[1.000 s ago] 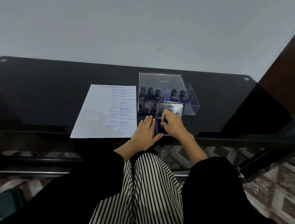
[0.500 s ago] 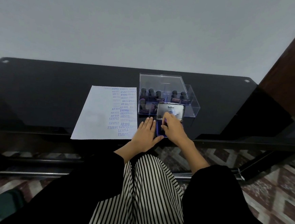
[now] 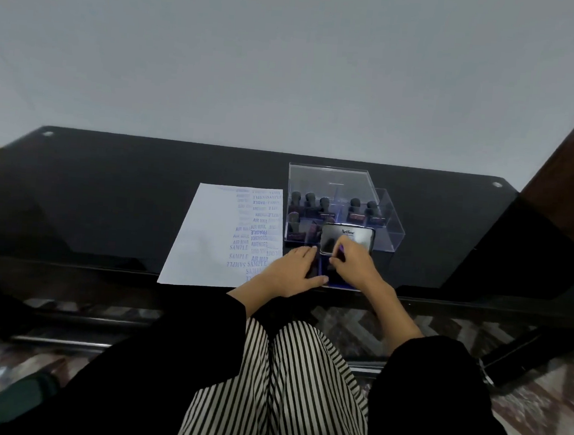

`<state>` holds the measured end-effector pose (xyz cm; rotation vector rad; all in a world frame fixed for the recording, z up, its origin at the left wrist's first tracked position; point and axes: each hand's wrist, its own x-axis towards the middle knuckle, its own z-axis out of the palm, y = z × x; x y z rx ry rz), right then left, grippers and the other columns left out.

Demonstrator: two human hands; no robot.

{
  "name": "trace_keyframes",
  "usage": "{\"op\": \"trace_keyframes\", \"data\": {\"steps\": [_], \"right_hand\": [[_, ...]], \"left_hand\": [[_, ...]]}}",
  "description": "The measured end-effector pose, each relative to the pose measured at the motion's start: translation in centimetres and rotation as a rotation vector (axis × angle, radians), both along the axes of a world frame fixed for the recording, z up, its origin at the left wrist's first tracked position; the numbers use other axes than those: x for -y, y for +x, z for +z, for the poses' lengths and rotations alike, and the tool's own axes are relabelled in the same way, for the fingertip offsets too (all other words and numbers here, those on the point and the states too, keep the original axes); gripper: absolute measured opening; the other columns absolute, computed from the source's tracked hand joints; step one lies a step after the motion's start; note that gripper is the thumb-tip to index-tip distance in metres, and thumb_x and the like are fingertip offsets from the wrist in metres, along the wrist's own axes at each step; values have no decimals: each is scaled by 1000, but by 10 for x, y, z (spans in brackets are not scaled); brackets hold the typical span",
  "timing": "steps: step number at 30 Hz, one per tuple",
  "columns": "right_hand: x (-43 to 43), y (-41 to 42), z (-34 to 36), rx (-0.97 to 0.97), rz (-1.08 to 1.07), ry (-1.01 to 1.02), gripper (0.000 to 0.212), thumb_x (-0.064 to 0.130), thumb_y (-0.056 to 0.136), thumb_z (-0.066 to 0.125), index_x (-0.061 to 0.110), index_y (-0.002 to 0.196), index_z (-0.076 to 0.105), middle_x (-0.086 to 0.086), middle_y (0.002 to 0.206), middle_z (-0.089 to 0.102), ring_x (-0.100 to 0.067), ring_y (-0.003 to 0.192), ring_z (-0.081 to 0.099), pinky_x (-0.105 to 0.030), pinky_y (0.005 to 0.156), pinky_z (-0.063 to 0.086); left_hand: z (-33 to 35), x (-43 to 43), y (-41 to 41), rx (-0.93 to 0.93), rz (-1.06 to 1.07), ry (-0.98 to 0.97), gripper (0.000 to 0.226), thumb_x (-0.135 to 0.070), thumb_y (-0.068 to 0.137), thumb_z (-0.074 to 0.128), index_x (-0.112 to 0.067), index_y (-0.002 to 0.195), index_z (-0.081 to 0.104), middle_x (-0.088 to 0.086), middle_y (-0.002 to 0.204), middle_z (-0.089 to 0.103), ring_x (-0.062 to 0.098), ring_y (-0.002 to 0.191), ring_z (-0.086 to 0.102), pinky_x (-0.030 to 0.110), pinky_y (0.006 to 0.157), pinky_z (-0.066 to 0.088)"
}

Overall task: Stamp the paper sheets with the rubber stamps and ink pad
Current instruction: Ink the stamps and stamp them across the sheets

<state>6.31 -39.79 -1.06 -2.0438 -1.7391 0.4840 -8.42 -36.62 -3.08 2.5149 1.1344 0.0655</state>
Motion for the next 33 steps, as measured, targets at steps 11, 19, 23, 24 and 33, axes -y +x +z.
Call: {"op": "trace_keyframes", "data": {"steps": [11, 19, 23, 24, 33], "right_hand": [[-66, -52, 52, -78, 94, 143, 13, 7, 90, 55, 9, 84, 44, -10, 88, 56, -21, 82, 49, -30, 71, 38], [-144, -101, 65, -127, 241, 148, 13, 5, 90, 54, 10, 82, 44, 3, 71, 49, -19, 73, 48, -22, 56, 36], [-181, -125, 57, -132, 263, 126, 16, 6, 91, 54, 14, 81, 43, -5, 82, 53, -20, 76, 50, -17, 59, 37], [-190, -130, 54, -129, 263, 116, 13, 7, 92, 54, 12, 85, 44, -7, 85, 53, -20, 77, 51, -17, 61, 38], [-253, -163, 11, -99, 272, 32, 11, 8, 92, 55, 11, 89, 45, -10, 90, 55, -18, 78, 52, -24, 74, 44]], "left_hand": [[51, -71, -83, 223, 176, 153, 34, -16, 97, 42, -12, 130, 49, 6, 134, 50, 20, 119, 50, 27, 98, 37], [47, -125, -138, 227, 386, 118, 36, -17, 97, 43, -12, 133, 45, 5, 138, 45, 19, 124, 46, 26, 102, 36], [33, -149, -153, 212, 420, 122, 37, -16, 96, 43, -10, 133, 45, 6, 138, 45, 20, 123, 46, 25, 102, 36], [28, -155, -156, 203, 423, 132, 38, -16, 96, 43, -10, 134, 44, 6, 140, 43, 20, 125, 45, 26, 102, 36], [-17, -202, -162, 81, 415, 142, 53, -29, 101, 31, -11, 148, 17, 4, 158, 10, 19, 146, 2, 36, 118, 10]]}}
